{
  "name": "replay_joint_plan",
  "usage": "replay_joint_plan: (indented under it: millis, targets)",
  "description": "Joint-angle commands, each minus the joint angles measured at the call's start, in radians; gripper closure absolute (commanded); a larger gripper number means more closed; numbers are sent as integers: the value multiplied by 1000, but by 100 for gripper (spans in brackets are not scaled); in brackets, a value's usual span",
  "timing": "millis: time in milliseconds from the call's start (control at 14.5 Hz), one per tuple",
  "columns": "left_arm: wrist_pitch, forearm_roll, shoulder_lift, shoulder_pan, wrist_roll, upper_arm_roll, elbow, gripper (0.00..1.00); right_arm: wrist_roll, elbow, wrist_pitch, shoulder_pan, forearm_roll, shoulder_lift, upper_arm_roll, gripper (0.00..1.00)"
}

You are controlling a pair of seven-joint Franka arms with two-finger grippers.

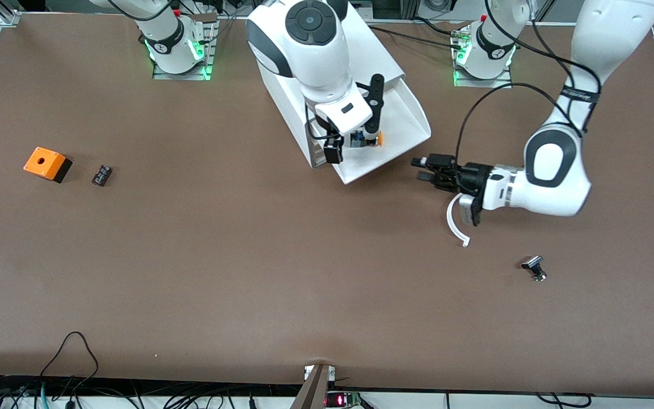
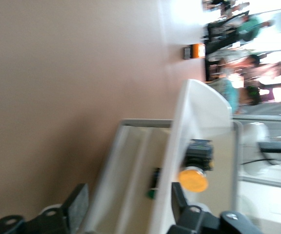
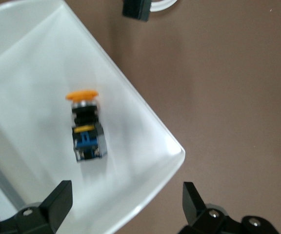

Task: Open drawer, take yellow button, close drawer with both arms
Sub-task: 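Lower the right gripper into the drawer while the left gripper releases, then grasp the orange button with the right gripper while the left gripper withdraws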

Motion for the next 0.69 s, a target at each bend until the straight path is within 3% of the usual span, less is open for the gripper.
replay_joint_plan:
  millis: [0, 346, 622]
  targets:
    - [64, 213, -85, 23, -19, 22, 54, 0, 45, 115, -12, 32, 13, 77, -2, 0]
    - [94, 433, -263, 58, -23, 125, 84, 0, 43, 111, -6, 65, 7, 104, -5, 0]
    - [-3, 614, -413, 48, -159, 202, 88, 0, 36, 106, -20, 80, -2, 118, -6, 0]
